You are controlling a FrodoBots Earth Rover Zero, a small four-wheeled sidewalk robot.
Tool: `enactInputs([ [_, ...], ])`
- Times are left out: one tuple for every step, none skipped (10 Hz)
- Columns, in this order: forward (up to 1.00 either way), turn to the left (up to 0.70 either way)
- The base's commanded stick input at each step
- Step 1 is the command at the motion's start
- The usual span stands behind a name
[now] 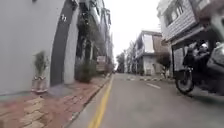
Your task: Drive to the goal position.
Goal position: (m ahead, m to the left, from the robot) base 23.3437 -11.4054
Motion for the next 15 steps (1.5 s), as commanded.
enactInputs([
  [1.0, 0.01],
  [1.0, 0.01],
  [1.0, 0.01],
  [1.0, 0.01],
  [1.0, 0.01],
  [1.0, -0.03],
  [1.0, -0.22],
  [1.0, -0.39],
  [1.0, -0.39],
  [1.0, -0.25],
  [1.0, 0.01],
  [1.0, 0.01],
  [1.0, 0.01],
  [1.0, 0.01],
  [1.0, 0.01],
])
